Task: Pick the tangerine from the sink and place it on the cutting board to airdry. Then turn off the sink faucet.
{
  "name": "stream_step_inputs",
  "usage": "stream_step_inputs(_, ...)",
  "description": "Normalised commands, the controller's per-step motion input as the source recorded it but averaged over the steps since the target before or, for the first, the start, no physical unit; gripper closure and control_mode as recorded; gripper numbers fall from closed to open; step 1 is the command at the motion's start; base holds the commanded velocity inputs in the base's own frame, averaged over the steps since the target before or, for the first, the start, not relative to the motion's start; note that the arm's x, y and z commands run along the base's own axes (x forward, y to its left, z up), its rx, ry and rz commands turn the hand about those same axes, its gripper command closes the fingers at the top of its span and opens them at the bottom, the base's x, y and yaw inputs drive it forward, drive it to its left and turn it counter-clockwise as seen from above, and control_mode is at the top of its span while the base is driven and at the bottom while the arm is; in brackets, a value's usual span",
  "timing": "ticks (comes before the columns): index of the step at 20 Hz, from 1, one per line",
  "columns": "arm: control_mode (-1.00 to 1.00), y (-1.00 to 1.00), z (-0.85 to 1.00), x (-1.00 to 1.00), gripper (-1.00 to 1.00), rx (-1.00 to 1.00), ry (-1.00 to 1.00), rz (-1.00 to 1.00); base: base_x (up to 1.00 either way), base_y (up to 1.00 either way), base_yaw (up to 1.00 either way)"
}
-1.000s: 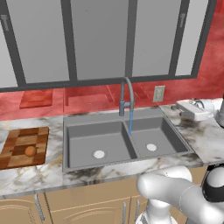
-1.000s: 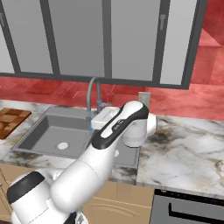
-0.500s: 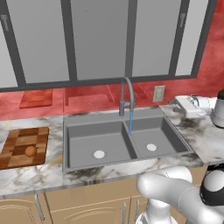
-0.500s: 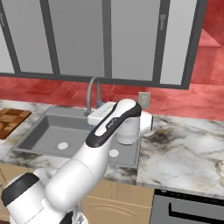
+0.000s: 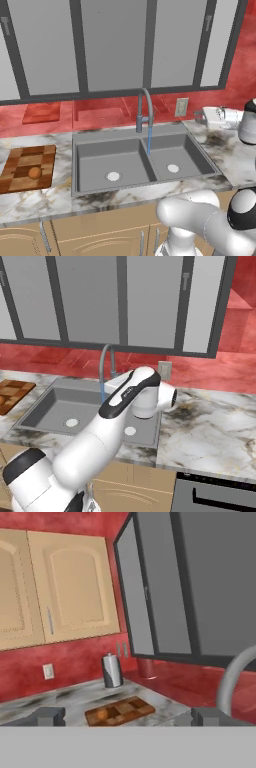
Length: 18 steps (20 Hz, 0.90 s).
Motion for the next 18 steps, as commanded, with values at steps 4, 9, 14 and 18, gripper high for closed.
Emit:
stream_step_inputs(4,-1.0,-0.14,-0.05,0.27,-1.0,0.0,0.0,-0.06,0.0,0.0,0.0)
stream_step_inputs(9,-1.0,0.0,-0.12,0.07,-1.0,0.0,0.0,0.0,0.0,0.0,0.0)
stream_step_inputs(14,-1.0,0.01,-0.14,0.0,-1.0,0.0,0.0,0.0,0.0,0.0,0.0)
stream_step_inputs(18,-1.0,0.01,-0.15,0.0,-1.0,0.0,0.0,0.0,0.0,0.0,0.0)
